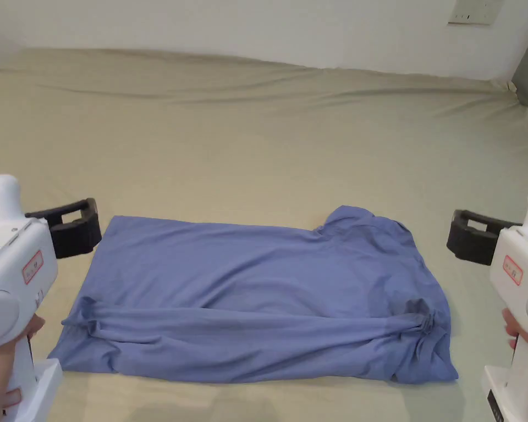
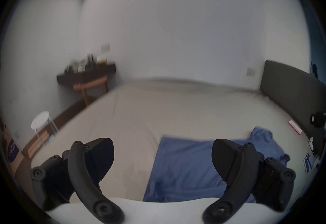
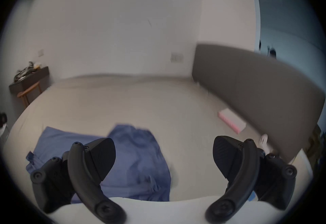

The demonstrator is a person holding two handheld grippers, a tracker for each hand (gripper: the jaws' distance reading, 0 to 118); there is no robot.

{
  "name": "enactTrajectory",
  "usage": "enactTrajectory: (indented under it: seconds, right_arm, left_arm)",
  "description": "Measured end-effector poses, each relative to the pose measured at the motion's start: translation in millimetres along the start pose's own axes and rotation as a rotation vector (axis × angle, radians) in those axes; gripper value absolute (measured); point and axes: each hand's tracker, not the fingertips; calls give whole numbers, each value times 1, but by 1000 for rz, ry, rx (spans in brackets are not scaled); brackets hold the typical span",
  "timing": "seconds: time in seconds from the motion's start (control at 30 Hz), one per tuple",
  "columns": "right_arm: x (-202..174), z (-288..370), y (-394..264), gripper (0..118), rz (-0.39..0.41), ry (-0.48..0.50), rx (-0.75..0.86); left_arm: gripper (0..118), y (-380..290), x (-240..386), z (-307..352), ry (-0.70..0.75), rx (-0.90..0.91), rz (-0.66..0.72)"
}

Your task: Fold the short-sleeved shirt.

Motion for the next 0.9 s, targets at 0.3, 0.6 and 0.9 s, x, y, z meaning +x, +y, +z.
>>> enactTrajectory:
  seconds: [0.3,0.6,0.9]
  right_arm:
    - [-70,101,50,113,114,142,237]
    - [-111,118,30,0,197,220,234]
    - [-106,113,26,0,176,190,207]
  left_arm:
    - [99,47,52,81,-63,210,-167]
    - [1,29,82,95,-83,220,-205]
    - [1,26,78,84,-101,189,-180]
